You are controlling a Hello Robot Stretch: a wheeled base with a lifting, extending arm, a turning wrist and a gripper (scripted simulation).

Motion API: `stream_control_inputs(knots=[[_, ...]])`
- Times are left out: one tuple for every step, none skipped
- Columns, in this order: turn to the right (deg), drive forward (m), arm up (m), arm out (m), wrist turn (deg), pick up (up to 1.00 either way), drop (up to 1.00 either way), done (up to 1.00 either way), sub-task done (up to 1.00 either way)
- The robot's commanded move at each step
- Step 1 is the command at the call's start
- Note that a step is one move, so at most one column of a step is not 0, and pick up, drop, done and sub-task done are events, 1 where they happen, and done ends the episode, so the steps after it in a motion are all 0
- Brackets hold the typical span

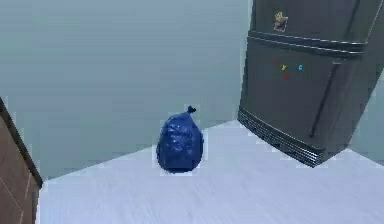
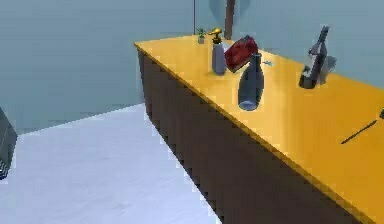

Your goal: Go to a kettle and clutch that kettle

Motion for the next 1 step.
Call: stream_control_inputs(knots=[[-45.0, 0.0, 0.0, 0.0, 0.0, 0.0, 0.0, 0.0, 0.0]])
